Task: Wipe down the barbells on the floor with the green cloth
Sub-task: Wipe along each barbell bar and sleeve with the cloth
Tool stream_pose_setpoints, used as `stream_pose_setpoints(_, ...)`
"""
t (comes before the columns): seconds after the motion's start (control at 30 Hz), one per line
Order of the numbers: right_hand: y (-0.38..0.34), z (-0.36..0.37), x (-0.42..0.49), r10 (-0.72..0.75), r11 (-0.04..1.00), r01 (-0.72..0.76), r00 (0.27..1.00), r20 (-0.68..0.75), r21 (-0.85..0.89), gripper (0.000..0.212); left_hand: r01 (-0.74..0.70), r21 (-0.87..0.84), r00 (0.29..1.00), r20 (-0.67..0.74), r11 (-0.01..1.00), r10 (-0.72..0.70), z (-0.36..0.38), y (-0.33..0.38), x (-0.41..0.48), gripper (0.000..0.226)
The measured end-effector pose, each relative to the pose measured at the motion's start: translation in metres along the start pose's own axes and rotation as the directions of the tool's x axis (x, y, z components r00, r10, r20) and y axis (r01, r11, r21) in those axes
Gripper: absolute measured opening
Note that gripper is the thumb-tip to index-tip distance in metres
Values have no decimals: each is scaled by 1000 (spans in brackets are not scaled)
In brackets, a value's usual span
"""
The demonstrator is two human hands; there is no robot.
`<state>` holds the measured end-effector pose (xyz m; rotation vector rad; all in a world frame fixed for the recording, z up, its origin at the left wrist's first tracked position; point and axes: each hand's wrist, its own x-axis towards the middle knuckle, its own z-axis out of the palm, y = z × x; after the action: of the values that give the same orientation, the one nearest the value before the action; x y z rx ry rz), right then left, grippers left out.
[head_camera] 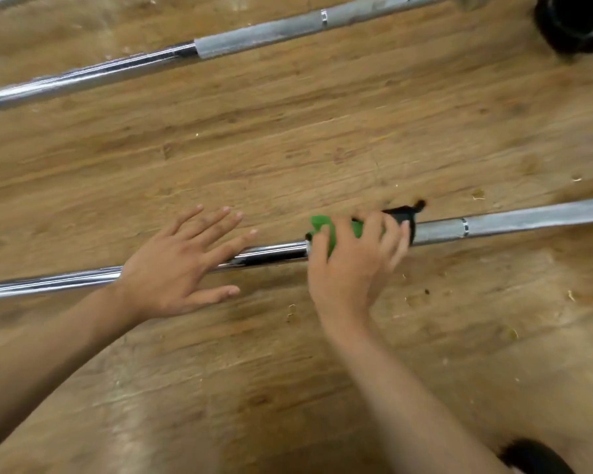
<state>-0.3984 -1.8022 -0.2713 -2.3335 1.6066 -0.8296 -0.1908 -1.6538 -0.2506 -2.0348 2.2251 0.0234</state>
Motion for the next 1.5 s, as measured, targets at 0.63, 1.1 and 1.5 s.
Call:
stream_pose_setpoints(0.63,42,-17,19,-512,856,516,844,159,20,31,249,-37,959,-129,968,-252,7,21,-2,67)
stream_pose_setpoints(1.1,57,-35,2,-458,882,469,875,158,-43,32,210,-74,963,-160,975,-219,14,39,-19,65)
stream_pose_setpoints(1.5,-26,-32,-85,-454,891,437,857,244,124,31,212,-39,967,-134,977,-215,7,66,-39,58)
